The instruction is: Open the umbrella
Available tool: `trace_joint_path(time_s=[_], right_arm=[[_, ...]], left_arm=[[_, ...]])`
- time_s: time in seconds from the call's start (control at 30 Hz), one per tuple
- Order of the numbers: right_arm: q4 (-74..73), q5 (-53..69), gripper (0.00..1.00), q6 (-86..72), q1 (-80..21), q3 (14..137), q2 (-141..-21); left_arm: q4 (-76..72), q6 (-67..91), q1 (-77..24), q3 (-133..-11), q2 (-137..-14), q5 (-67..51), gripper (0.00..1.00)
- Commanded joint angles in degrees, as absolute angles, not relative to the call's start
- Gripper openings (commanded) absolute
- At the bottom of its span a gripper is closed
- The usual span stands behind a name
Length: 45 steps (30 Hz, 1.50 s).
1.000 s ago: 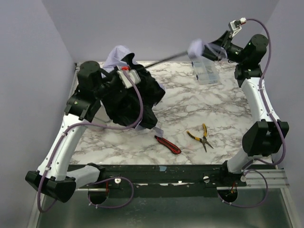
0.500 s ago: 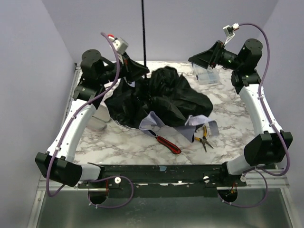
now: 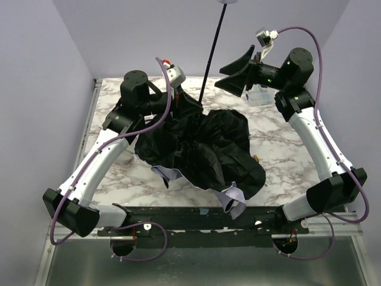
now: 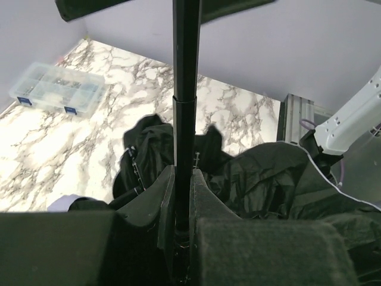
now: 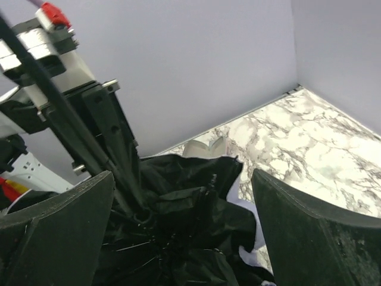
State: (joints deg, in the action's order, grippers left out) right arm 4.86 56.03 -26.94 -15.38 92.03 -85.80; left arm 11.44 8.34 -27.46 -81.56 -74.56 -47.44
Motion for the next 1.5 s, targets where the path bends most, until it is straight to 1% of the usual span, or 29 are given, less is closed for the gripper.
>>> trace_joint_path(time_s=[0.0,0.17,0.3,0.43,0.5,0.6,0.67,0.7,0.73,0.77,0.8,0.83,0.87,0.9,0.93,0.97,1.0,1.07,1.13,1.17,1.2,1.23,1.33,1.37,1.43,1.47], right_arm=[[11.29,58.54,0.99,-27.51,-18.27,88.66,-82.79],[10.64,58.42,0.99,-26.83,-21.51,87.12,-82.09],[7.56,55.66,0.99,-23.33,-24.08,88.11,-82.38],[7.35,53.85,0.91,-22.51,-25.43,89.38,-83.21],[7.91,52.74,0.84,-22.61,-26.12,89.74,-83.58],[9.89,50.79,0.68,-23.64,-26.76,90.07,-83.85],[10.82,49.74,0.51,-24.23,-26.80,90.37,-84.14],[10.96,49.45,0.35,-24.25,-26.85,90.66,-84.30],[10.94,49.35,0.21,-23.92,-26.79,91.07,-84.52],[10.52,48.53,0.05,-23.41,-26.78,91.61,-84.62],[10.26,47.70,0.00,-23.10,-26.76,92.03,-84.52],[10.26,46.96,0.00,-22.79,-26.81,92.25,-84.47],[10.28,46.92,0.00,-22.11,-26.81,92.66,-84.26],[10.21,46.87,0.00,-21.38,-26.76,92.85,-84.07],[10.42,46.62,0.00,-20.88,-26.81,93.03,-83.86],[10.48,46.38,0.00,-20.50,-26.83,93.10,-83.61],[10.48,45.94,0.00,-19.73,-26.81,93.12,-83.43],[10.37,45.00,0.00,-17.97,-26.76,93.07,-82.96],[9.65,43.73,0.00,-14.99,-26.81,93.01,-82.59],[8.26,42.07,0.00,-12.71,-26.80,93.46,-82.45],[5.81,38.33,0.00,-9.39,-26.74,94.51,-82.65],[3.50,34.92,0.00,-6.37,-26.35,95.80,-82.82],[-1.79,23.64,0.00,6.76,-24.65,96.06,-83.71],[-1.77,20.15,0.00,8.54,-23.82,94.97,-84.39],[-2.03,19.41,0.00,8.21,-22.05,95.24,-86.54],[-2.82,22.17,0.00,6.40,-22.09,96.85,-87.55]], left_arm=[[8.98,7.92,-27.55,-81.44,-72.77,-47.87,0.00],[9.54,7.20,-28.83,-80.50,-72.65,-48.49,0.00],[10.88,5.40,-30.04,-80.24,-72.68,-48.39,0.00],[12.73,3.73,-30.80,-80.62,-72.98,-48.23,0.00],[13.18,2.97,-31.16,-80.43,-73.03,-48.28,0.00],[13.52,1.93,-31.72,-79.95,-72.96,-48.19,0.00],[13.54,1.96,-31.73,-79.55,-72.88,-48.24,0.00],[13.42,2.21,-31.69,-79.37,-72.82,-48.24,0.00],[13.37,2.28,-31.72,-79.18,-72.71,-48.21,0.00],[13.60,2.13,-31.73,-78.95,-72.61,-48.19,0.00],[14.31,1.43,-31.73,-78.76,-72.45,-47.80,0.03],[15.16,0.43,-31.73,-78.42,-72.21,-47.18,0.14],[16.59,-2.34,-31.72,-78.01,-71.85,-46.23,0.31],[17.59,-4.20,-31.72,-77.33,-71.58,-44.83,0.43],[19.38,-6.60,-31.73,-76.75,-71.25,-43.78,0.55],[21.30,-8.89,-31.73,-76.65,-71.17,-42.80,0.61],[23.94,-11.57,-31.73,-76.62,-71.23,-41.97,0.66],[27.82,-15.03,-31.73,-76.32,-71.36,-39.80,0.68],[30.75,-18.58,-31.72,-75.21,-71.26,-36.91,0.73],[32.37,-20.51,-31.64,-74.78,-71.23,-35.47,0.84],[33.19,-21.42,-31.49,-74.14,-71.00,-33.75,0.94],[33.34,-21.22,-30.70,-73.61,-70.49,-33.25,0.98],[28.86,-14.44,-25.91,-71.50,-66.52,-36.40,0.99],[26.20,-12.07,-23.89,-70.84,-64.90,-37.42,0.98],[21.02,-7.46,-20.07,-69.93,-62.44,-37.58,0.98],[18.37,-5.40,-18.13,-69.71,-61.59,-37.53,0.99]])
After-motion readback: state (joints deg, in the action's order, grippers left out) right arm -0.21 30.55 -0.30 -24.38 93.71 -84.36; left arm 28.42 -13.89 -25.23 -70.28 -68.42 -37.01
